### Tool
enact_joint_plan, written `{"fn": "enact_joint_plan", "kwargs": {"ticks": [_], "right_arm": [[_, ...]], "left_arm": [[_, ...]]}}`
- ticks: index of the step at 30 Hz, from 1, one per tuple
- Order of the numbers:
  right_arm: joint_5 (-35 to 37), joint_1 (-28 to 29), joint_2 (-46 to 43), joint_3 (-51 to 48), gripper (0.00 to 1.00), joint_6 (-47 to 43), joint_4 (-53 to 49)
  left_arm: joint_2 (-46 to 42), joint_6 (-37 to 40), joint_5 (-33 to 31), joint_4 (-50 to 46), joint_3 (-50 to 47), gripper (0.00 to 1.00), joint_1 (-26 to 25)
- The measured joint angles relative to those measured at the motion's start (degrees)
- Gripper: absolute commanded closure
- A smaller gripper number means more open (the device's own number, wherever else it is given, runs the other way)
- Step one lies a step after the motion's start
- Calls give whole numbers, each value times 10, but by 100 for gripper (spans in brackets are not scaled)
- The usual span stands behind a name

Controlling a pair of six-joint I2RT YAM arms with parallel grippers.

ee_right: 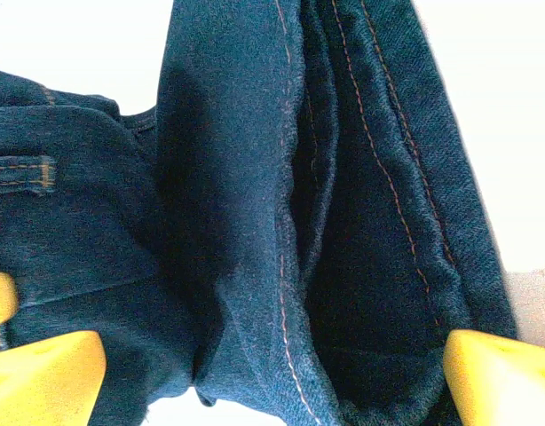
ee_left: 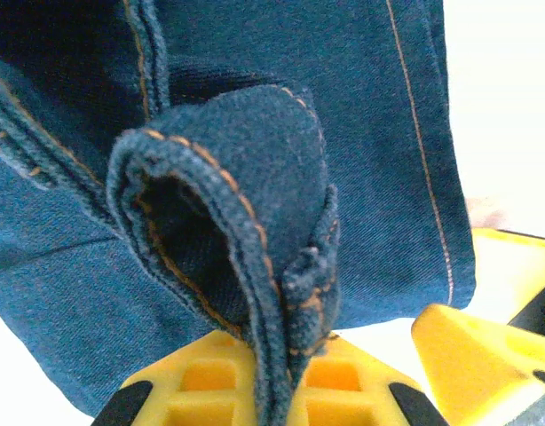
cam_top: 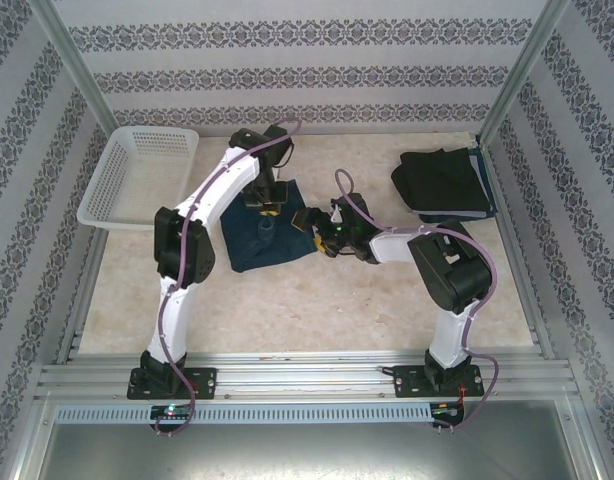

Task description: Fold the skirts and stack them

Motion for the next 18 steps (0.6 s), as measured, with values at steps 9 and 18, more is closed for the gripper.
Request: {"fn": "enact_joint_plan", "kwargs": {"ticks": [9,18], "right_arm": [[35,-4,-17,-52,3,30,62],[90,-37,-103,-95,3,1,26]], "left_arm": [[42,-14,56,10,25,71,-6],[42,-55,101,96,37,31,-6]]}}
